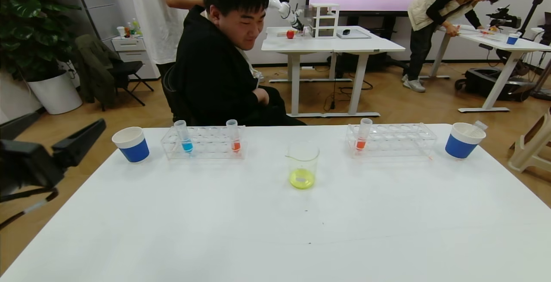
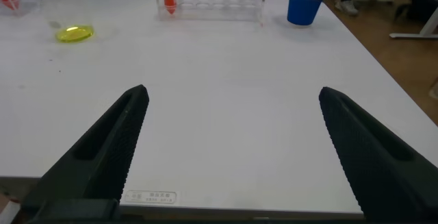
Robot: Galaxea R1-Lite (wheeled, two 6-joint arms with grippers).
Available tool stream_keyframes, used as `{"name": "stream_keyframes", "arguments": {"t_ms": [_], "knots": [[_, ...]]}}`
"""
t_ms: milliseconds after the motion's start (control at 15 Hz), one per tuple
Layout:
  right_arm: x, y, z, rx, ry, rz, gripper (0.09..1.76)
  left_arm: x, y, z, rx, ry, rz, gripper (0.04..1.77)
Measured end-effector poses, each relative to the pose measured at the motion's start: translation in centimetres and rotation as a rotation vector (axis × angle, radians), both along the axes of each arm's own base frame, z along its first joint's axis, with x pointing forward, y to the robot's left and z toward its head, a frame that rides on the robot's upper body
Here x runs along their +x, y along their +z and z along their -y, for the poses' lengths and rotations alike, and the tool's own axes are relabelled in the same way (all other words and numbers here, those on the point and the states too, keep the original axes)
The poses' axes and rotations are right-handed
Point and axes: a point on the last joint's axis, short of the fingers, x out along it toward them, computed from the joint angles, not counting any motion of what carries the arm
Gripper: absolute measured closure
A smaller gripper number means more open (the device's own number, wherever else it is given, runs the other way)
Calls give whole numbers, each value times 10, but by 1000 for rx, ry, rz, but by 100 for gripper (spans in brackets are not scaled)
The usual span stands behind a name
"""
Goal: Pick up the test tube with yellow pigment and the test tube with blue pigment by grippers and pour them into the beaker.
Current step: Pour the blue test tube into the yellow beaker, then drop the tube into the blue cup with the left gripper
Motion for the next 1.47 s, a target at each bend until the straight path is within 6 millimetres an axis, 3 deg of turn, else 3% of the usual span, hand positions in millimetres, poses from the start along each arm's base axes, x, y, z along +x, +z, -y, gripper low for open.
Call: {"name": "stream_keyframes", "arguments": {"t_ms": [200, 400, 733, 1067, 1467], "knots": [[0, 0, 0, 0, 0, 0, 11, 62, -26, 1, -3, 4, -30, 9], [0, 0, 0, 0, 0, 0, 11, 113, -65, 1, -7, 8, -41, 9], [0, 0, 0, 0, 0, 0, 11, 166, -135, -4, -26, 29, -84, 9], [0, 0, 0, 0, 0, 0, 11, 204, -154, -7, -59, 36, -64, 9], [0, 0, 0, 2, -1, 0, 11, 250, -163, -7, -66, 33, -7, 9]]}}
